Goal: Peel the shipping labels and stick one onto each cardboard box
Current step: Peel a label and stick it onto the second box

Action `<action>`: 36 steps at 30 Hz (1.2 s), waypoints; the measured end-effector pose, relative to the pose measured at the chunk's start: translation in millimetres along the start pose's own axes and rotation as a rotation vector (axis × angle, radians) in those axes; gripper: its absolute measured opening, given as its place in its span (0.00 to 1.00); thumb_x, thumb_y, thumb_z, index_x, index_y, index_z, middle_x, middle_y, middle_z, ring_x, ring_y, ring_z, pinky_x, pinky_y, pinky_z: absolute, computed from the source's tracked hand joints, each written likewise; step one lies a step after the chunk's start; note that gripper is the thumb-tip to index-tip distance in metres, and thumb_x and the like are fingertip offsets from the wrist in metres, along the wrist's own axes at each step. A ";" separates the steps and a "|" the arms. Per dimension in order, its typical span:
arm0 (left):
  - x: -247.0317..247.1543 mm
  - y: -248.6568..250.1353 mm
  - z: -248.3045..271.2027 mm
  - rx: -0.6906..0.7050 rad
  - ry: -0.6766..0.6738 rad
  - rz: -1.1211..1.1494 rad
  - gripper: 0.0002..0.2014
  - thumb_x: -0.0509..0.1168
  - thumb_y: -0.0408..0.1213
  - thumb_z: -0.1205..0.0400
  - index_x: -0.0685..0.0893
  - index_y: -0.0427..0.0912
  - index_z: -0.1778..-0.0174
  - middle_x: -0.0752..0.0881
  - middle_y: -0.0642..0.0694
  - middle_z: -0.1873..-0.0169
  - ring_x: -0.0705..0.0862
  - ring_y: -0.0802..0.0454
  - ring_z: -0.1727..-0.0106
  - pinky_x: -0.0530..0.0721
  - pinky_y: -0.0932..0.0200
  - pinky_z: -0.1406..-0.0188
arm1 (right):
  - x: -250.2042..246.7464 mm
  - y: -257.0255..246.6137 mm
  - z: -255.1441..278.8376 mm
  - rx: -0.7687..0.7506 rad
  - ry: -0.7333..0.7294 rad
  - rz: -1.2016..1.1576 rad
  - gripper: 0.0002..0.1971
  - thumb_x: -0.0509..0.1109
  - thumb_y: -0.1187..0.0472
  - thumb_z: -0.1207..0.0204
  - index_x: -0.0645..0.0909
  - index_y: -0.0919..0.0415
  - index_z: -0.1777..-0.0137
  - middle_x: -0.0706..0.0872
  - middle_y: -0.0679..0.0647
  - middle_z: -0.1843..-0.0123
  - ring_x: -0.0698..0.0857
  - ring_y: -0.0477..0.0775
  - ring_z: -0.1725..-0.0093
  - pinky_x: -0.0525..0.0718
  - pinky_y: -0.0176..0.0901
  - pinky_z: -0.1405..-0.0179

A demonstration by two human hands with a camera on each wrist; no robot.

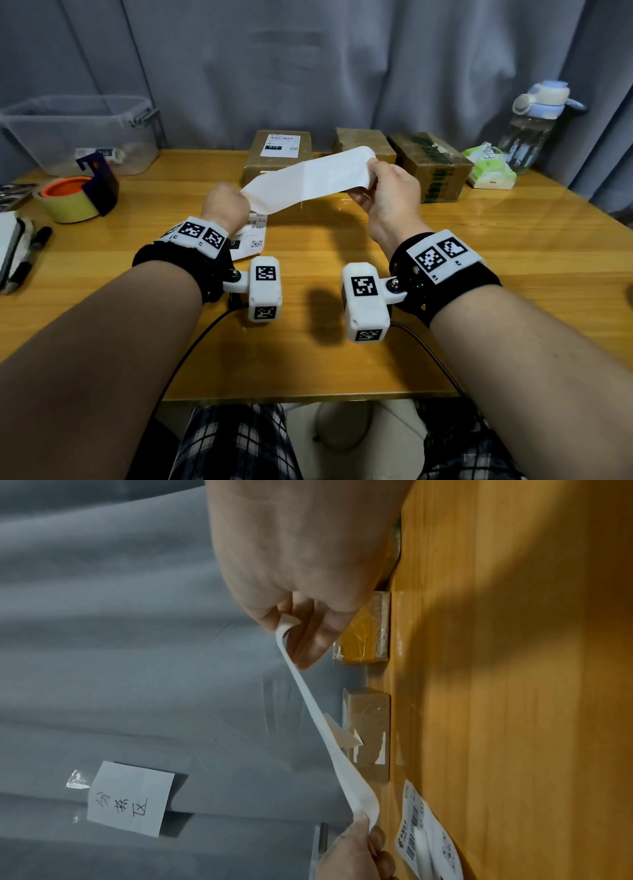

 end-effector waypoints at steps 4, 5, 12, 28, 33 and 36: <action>-3.3 -5.3 -1.0 -0.005 -0.009 -0.062 0.15 0.53 0.30 0.16 0.79 0.23 0.45 0.82 0.26 0.44 0.81 0.31 0.42 0.75 0.52 0.51 | 3.3 1.7 3.4 -0.017 -0.034 -0.007 0.07 0.62 0.62 0.18 0.78 0.62 0.57 0.86 0.57 0.54 0.88 0.53 0.51 0.91 0.43 0.62; -3.8 -6.4 -0.7 -0.006 -0.012 -0.063 0.14 0.53 0.30 0.16 0.79 0.23 0.46 0.82 0.26 0.45 0.81 0.31 0.43 0.74 0.52 0.53 | 3.9 2.2 3.8 -0.019 -0.035 -0.009 0.07 0.62 0.62 0.18 0.77 0.62 0.57 0.86 0.58 0.53 0.88 0.54 0.49 0.90 0.42 0.64; -3.2 -12.4 6.3 -0.035 0.004 -0.029 0.14 0.53 0.27 0.17 0.80 0.20 0.48 0.83 0.24 0.46 0.81 0.30 0.43 0.79 0.46 0.48 | 6.2 4.9 3.9 -0.048 0.008 -0.005 0.08 0.61 0.61 0.19 0.75 0.59 0.60 0.85 0.58 0.53 0.87 0.55 0.48 0.88 0.41 0.66; -4.7 -18.0 13.7 -0.036 0.126 0.156 0.14 0.54 0.35 0.15 0.81 0.29 0.45 0.85 0.30 0.47 0.83 0.34 0.45 0.78 0.50 0.53 | -19.4 -12.7 -14.4 0.003 0.073 -0.167 0.06 0.62 0.64 0.20 0.75 0.57 0.58 0.82 0.57 0.56 0.83 0.56 0.54 0.85 0.50 0.57; 6.0 -6.5 9.3 0.019 0.086 0.359 0.10 0.61 0.37 0.18 0.75 0.44 0.65 0.81 0.40 0.61 0.77 0.47 0.58 0.75 0.55 0.58 | -18.3 -10.9 -11.4 0.037 -0.008 -0.139 0.05 0.61 0.63 0.19 0.74 0.56 0.57 0.81 0.59 0.52 0.84 0.57 0.53 0.89 0.55 0.54; 6.2 -9.6 10.9 -0.037 0.045 0.200 0.18 0.65 0.37 0.20 0.70 0.42 0.76 0.79 0.39 0.69 0.78 0.43 0.61 0.79 0.52 0.55 | -18.0 -8.2 -9.2 0.057 -0.033 -0.106 0.06 0.60 0.62 0.18 0.74 0.55 0.57 0.81 0.59 0.51 0.84 0.58 0.51 0.89 0.52 0.57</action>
Point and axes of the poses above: each hand's wrist, its own z-axis away from the middle knuckle, its own x-axis out of the palm, y = z × x, the point moved 3 cm from there along -z, towards the middle knuckle
